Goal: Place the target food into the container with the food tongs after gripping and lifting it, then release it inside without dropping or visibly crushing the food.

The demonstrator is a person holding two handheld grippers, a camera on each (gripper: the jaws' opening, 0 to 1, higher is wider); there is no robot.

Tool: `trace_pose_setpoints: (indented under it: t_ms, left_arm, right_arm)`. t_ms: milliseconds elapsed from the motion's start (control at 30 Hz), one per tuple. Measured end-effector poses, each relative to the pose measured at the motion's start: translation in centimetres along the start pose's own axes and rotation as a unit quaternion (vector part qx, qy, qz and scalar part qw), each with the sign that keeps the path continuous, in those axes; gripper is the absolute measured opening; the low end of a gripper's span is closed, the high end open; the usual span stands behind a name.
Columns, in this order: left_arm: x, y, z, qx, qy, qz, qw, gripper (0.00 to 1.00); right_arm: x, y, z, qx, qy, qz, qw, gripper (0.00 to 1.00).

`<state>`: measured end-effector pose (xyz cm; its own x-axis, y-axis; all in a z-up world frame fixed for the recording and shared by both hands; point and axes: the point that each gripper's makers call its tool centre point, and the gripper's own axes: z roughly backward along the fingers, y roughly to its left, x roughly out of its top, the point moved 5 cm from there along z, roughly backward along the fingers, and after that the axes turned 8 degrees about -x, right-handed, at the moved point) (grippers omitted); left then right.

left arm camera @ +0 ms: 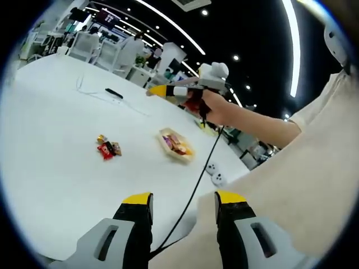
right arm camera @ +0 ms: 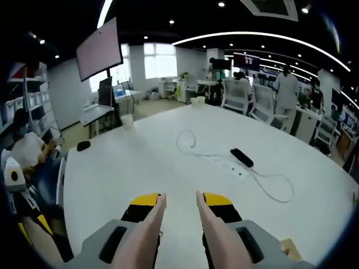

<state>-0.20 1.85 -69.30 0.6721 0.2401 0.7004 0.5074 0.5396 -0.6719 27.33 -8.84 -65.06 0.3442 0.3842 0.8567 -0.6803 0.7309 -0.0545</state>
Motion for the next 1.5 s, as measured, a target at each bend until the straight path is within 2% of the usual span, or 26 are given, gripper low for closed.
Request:
trace_pose_setpoints:
  t_ms: [533, 867, 1033, 1167, 1500]
  left_arm:
    - [-0.3, 0.3, 1.0, 0.014, -0.011, 0.009, 0.9998, 0.43]
    - [-0.3, 0.4, 1.2, 0.016, -0.013, 0.009, 0.9998, 0.43]
    - [-0.4, 0.4, 1.2, 0.017, -0.015, 0.01, 0.9997, 0.43]
    - [-0.4, 0.4, 1.4, 0.019, -0.015, 0.011, 0.9996, 0.43]
    - [-0.5, 0.6, 2.4, 0.035, -0.031, 0.016, 0.9988, 0.43]
  right_arm:
    - [0.3, 1.2, -1.1, 0.015, 0.0, 0.008, 0.9999, 0.28]
    - [0.3, 1.1, -1.7, 0.019, 0.0, 0.008, 0.9998, 0.28]
    - [0.6, 2.6, -1.6, 0.027, -0.001, 0.01, 0.9996, 0.28]
    - [0.7, 2.9, -2.0, 0.033, -0.001, 0.012, 0.9994, 0.28]
    - [1.1, 5.4, -2.7, 0.057, 0.003, 0.025, 0.9981, 0.28]
